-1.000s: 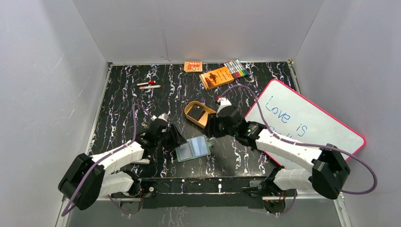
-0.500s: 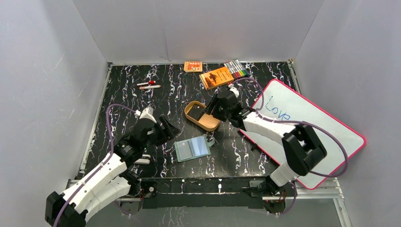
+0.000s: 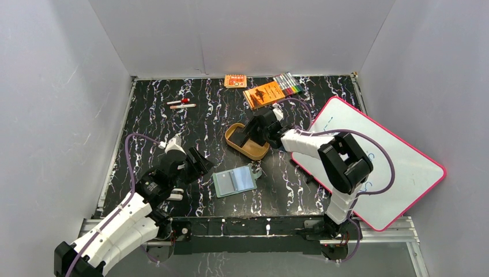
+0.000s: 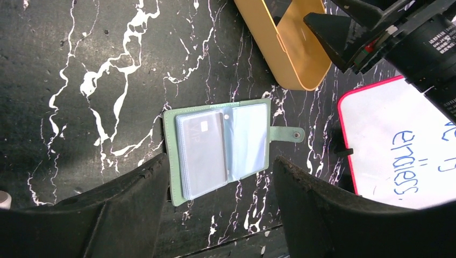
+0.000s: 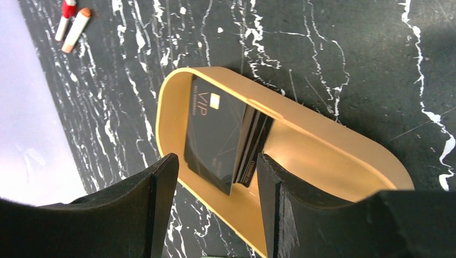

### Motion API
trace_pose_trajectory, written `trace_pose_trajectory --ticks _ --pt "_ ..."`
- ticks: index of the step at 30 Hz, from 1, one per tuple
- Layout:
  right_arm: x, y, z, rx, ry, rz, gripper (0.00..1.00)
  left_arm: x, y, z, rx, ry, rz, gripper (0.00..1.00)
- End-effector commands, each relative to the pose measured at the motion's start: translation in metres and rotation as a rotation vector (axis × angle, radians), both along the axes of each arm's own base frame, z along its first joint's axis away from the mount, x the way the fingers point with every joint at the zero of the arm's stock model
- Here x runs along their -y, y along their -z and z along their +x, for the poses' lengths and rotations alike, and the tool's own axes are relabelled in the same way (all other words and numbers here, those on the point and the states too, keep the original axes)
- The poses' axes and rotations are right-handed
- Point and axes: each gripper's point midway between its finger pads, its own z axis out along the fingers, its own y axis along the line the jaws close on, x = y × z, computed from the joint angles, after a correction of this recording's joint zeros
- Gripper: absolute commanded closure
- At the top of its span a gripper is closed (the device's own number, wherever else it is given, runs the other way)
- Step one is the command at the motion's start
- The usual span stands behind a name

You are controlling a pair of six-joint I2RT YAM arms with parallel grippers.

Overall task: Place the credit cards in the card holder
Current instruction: Pick up the credit card from the storage box.

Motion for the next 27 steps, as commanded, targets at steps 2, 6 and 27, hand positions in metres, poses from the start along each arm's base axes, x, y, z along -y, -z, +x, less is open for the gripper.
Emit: trace_pose_trajectory --ticks 2,6,27 --pt "-0.007 -0.011 0.017 0.014 0.059 0.028 0.36 -0.010 0.004 -0.004 -0.002 -0.032 0.014 0.32" --pt "-0.010 -0.001 0.018 0.001 0.051 0.012 0.38 -0.011 0.005 -0.004 -0.005 -0.035 0.019 0.32" --pt "-0.015 0.028 0.011 -0.050 -0.014 -0.026 0.54 -0.009 0.011 -0.004 -0.016 -0.025 0.026 0.32"
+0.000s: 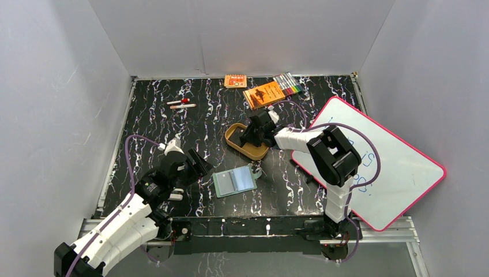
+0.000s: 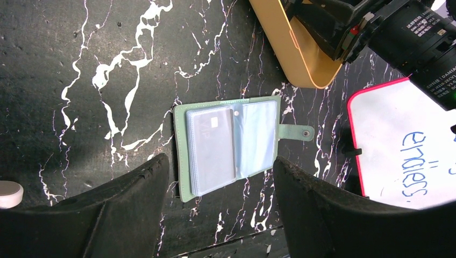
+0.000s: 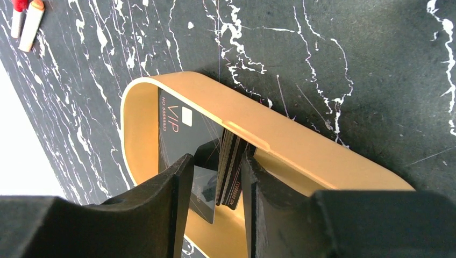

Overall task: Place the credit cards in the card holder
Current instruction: Pick up the credit card from the storage box.

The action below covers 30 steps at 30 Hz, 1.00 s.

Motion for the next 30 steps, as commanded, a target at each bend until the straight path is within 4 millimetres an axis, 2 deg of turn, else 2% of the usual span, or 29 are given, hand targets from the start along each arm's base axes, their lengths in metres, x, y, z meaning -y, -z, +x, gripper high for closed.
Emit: trace_pose_trajectory --ticks 1,7,17,30 --pt "-0.004 -0.012 0.005 0.034 -0.011 0.012 0.56 -0.003 0.003 0.001 0.003 -0.012 0.010 0.32" --pt "0.000 -0.014 0.002 0.049 -0.020 0.009 0.65 -0.004 0.004 0.001 0.002 -0.015 0.011 0.32" --pt "0.006 -0.017 -0.005 0.062 -0.021 0.011 0.69 -0.004 0.004 0.001 0.001 -0.015 0.011 0.32" --pt "0.008 -0.033 -0.006 0.097 -0.031 0.024 0.81 -0.003 0.004 0.002 -0.001 -0.013 0.014 0.33"
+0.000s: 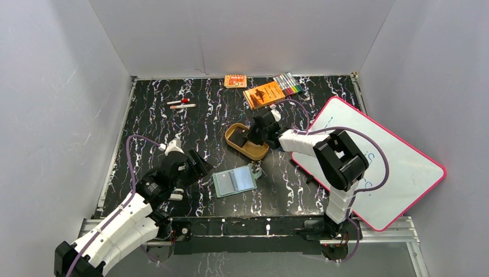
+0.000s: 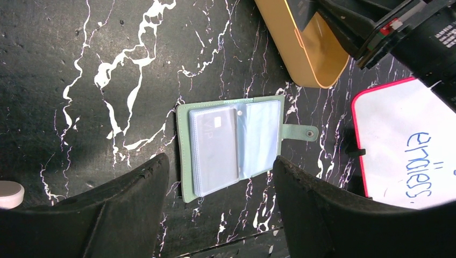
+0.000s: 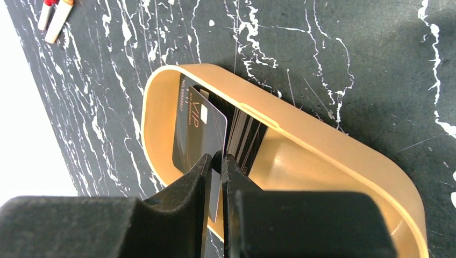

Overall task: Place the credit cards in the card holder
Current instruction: Pick up the credit card from the storage box.

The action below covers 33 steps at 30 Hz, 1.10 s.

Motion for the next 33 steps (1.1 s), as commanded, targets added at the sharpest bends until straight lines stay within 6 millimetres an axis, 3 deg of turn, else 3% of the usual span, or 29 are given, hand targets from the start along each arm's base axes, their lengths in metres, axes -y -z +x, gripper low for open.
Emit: trace_pose_trajectory --ticks 1,14,19,26,33 --pt "0.003 -0.019 0.000 0.050 -0.005 0.009 0.82 -0.003 0.000 0.003 0.007 -0.012 0.011 0.33" --pt "-0.001 -0.031 0.000 0.076 -0.027 0.033 0.96 -0.002 -0.001 0.004 0.010 -0.012 0.009 0.33" --pt "-0.003 -0.045 0.000 0.088 -0.024 0.071 1.00 -0.003 -0.002 0.004 0.013 -0.014 0.012 0.33" --pt "-0.005 -0.106 0.006 0.171 -0.009 0.141 1.00 -0.006 -0.011 0.007 0.034 -0.030 0.024 0.33" --pt "-0.002 -0.164 -0.003 0.229 -0.034 0.233 1.00 -0.013 -0.027 0.011 0.069 -0.058 0.038 0.32"
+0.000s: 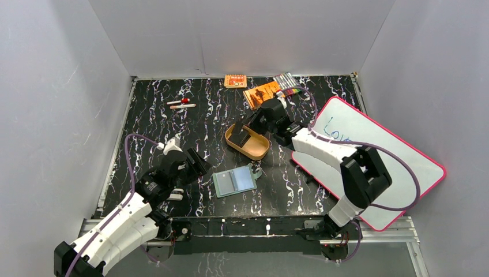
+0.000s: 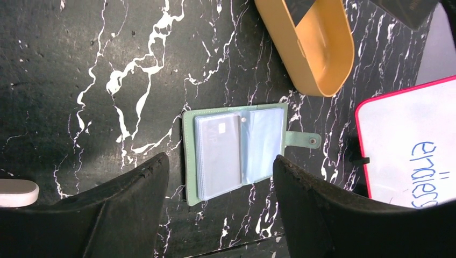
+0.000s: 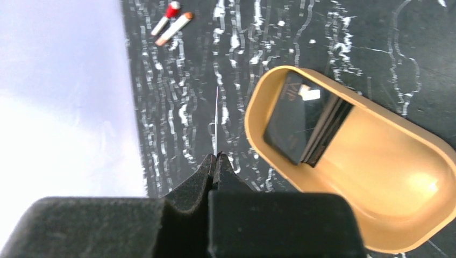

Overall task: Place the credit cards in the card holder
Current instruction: Pick up the credit card from the storage box, then insert the credit card into the card holder.

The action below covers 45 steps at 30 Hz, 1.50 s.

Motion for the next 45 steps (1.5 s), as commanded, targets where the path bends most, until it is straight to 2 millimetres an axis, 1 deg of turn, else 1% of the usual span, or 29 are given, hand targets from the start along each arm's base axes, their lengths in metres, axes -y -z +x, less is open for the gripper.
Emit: trace_pose_trajectory --ticks 1,4,6,8,10,11,12,14,17,20,22,26,29,35,40,45 --pt "-0.002 -0.075 -0.002 0.120 -0.057 0.116 1.00 -0.008 -0.030 0.009 0.074 -0.038 0.008 0.32" --pt "-0.012 -0.100 -0.026 0.248 -0.327 0.061 1.00 -0.012 -0.037 0.007 0.090 -0.045 0.011 0.32" --pt "-0.016 -0.111 -0.051 0.343 -0.521 0.017 1.00 -0.013 -0.037 0.005 0.095 -0.040 0.007 0.32" --pt "-0.011 -0.102 -0.079 0.353 -0.673 -0.018 1.00 -0.009 -0.035 0.003 0.094 -0.017 -0.005 0.32" --pt "-0.003 -0.088 -0.103 0.360 -0.774 -0.041 1.00 -0.002 -0.030 0.000 0.082 0.020 -0.023 0.32" --pt "0.002 -0.078 -0.114 0.347 -0.804 -0.040 1.00 0.002 -0.025 -0.002 0.070 0.040 -0.033 0.32" --pt "0.006 -0.062 -0.125 0.315 -0.831 -0.038 1.00 0.008 -0.020 -0.005 0.053 0.069 -0.051 0.32" --pt "0.010 -0.041 -0.141 0.267 -0.872 -0.021 1.00 0.018 -0.009 -0.009 0.024 0.107 -0.080 0.33" --pt "0.009 -0.017 -0.154 0.211 -0.903 -0.004 1.00 0.030 0.007 -0.016 -0.022 0.162 -0.122 0.34" --pt "0.007 0.003 -0.158 0.154 -0.911 -0.003 1.00 0.036 0.022 -0.018 -0.069 0.180 -0.129 0.35" --pt "0.003 0.015 -0.155 0.135 -0.901 0.008 1.00 0.036 0.032 -0.018 -0.106 0.172 -0.111 0.36" --pt "-0.003 0.032 -0.149 0.096 -0.870 0.037 1.00 0.036 0.052 -0.018 -0.163 0.166 -0.076 0.38" --pt "-0.006 0.042 -0.147 0.062 -0.844 0.048 1.00 0.037 0.062 -0.017 -0.186 0.164 -0.070 0.39" --pt "-0.009 0.058 -0.150 0.016 -0.816 0.053 1.00 0.034 0.074 -0.016 -0.209 0.160 -0.033 0.44" --pt "-0.009 0.076 -0.154 -0.037 -0.783 0.033 1.00 0.031 0.082 -0.015 -0.225 0.156 0.004 0.51" --pt "-0.009 0.082 -0.151 -0.042 -0.740 0.021 1.00 0.030 0.089 -0.015 -0.242 0.158 0.023 0.56"
